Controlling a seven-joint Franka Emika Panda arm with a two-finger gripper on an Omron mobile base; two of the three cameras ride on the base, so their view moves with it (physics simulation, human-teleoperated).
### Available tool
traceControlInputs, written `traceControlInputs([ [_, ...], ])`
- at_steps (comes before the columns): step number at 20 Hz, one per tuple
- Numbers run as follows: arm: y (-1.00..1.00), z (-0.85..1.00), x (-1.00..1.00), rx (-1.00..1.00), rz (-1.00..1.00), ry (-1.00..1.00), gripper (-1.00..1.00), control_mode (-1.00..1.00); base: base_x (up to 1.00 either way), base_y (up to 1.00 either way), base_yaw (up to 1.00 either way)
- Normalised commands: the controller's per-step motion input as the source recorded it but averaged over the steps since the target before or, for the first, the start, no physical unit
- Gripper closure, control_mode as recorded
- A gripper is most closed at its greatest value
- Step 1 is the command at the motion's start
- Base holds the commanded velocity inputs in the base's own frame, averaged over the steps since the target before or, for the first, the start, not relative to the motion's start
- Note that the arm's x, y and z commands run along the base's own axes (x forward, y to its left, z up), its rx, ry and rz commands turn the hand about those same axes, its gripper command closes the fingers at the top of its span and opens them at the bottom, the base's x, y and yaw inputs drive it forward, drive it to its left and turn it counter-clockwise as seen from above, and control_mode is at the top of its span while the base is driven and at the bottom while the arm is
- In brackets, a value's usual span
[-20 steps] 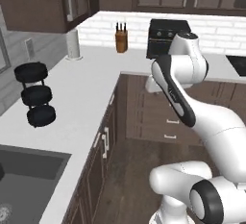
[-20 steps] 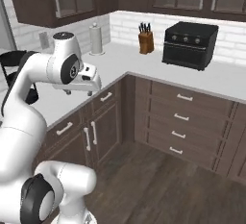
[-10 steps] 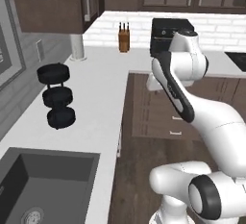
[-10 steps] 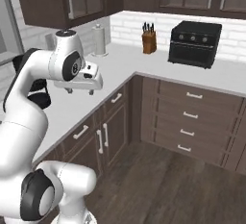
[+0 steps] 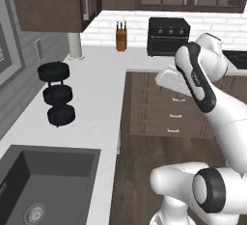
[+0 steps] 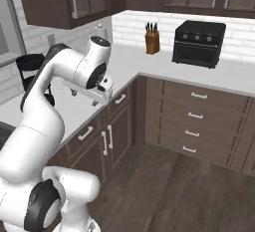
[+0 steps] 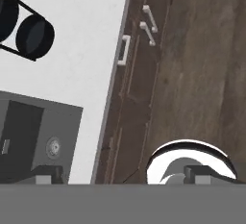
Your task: Take a straw from the drawer in front and place it inside the glass cup on the dining counter.
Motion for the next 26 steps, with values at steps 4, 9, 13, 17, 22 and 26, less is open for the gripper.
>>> traceControlInputs([
  [4,-0.83,-0.39,0.00,0.63,0.00,0.17,-1.00,-1.00,0.00,0.00,0.00],
  [9,-0.57,-0.77,0.02,0.59,0.00,0.15,-1.00,-1.00,0.00,0.00,0.00],
  [13,-0.22,-0.87,0.09,0.55,0.00,0.12,-1.00,-1.00,0.00,0.00,0.00],
  [17,0.00,-0.71,0.12,0.42,0.01,0.02,-1.00,-1.00,0.00,0.00,0.00],
  [22,0.13,-0.62,0.09,0.28,0.03,0.00,-1.00,-1.00,0.00,0.00,0.00],
  [26,0.37,-0.48,0.07,0.16,0.05,0.00,-1.00,-1.00,0.00,0.00,0.00],
])
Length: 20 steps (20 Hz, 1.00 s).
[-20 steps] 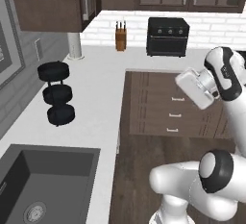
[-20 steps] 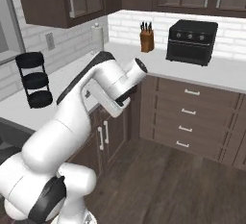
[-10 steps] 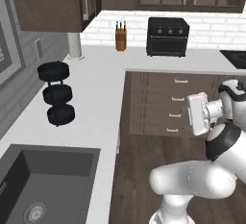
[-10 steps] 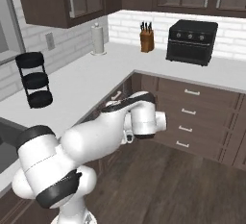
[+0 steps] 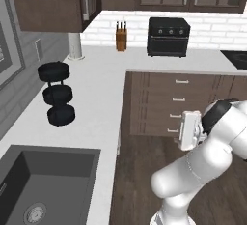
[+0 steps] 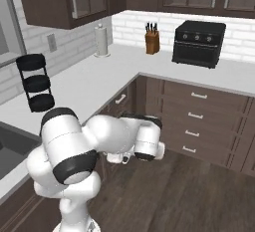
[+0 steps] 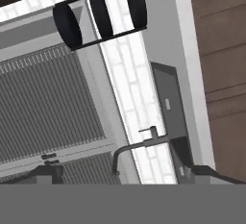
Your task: Take a straw from the drawer in front and place it inside the glass cup on the dining counter.
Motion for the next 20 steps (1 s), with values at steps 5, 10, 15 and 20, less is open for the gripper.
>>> traceControlInputs([
  [5,0.68,-0.39,0.18,0.05,0.05,0.00,-1.00,-1.00,0.00,0.00,0.00],
  [10,0.65,-0.27,0.34,0.01,0.05,-0.01,-1.00,-1.00,0.00,0.00,0.00],
  [15,0.36,-0.19,0.48,0.00,0.00,0.00,-1.00,-1.00,0.00,0.00,0.00],
  [20,0.35,-0.24,0.42,-0.03,-0.11,0.00,-1.00,-1.00,0.00,0.00,0.00],
])
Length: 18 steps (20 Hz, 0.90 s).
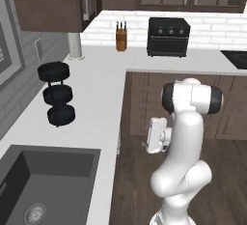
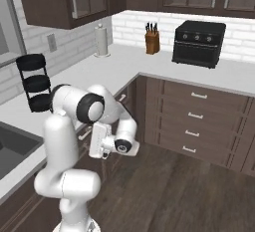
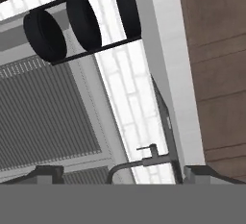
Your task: Take a straw from the drawer in front and place it inside the glass cup on the dining counter.
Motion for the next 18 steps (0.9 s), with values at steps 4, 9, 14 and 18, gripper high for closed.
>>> traceControlInputs([
  [4,0.38,-0.25,0.23,-0.07,-0.20,-0.05,-1.00,-1.00,0.00,0.00,0.00],
  [9,0.30,-0.21,0.28,-0.08,-0.18,-0.01,-1.00,-1.00,0.00,0.00,0.00],
  [14,0.05,-0.16,0.60,-0.07,-0.10,0.04,-1.00,-1.00,0.00,0.00,0.00],
  [18,0.00,-0.35,0.51,-0.12,-0.02,0.03,-1.00,-1.00,0.00,0.00,0.00],
])
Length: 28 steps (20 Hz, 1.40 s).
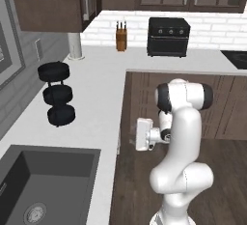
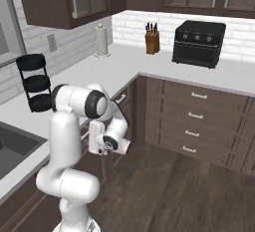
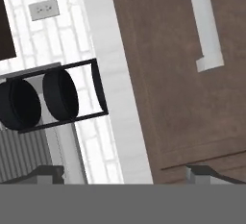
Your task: Take a straw from the drawer in front and place it inside the glass cup on the dining counter.
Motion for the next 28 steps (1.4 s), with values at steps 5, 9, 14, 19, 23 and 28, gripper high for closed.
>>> traceControlInputs([
  [5,0.01,-0.46,0.26,-0.14,0.00,0.00,-1.00,-1.00,0.00,0.00,0.00],
  [9,0.11,-0.39,0.15,-0.06,0.00,0.00,-1.00,-1.00,0.00,0.00,0.00],
  [14,0.22,-0.15,0.10,0.00,0.00,0.00,-1.00,-1.00,0.00,0.00,0.00],
  [19,0.25,-0.29,0.35,0.00,0.00,0.00,-1.00,-1.00,0.00,0.00,0.00],
  [23,0.20,-0.40,0.49,0.00,0.00,0.00,-1.00,-1.00,0.00,0.00,0.00],
  [28,0.08,-0.35,0.46,0.00,0.00,0.00,-1.00,-1.00,0.00,0.00,0.00],
])
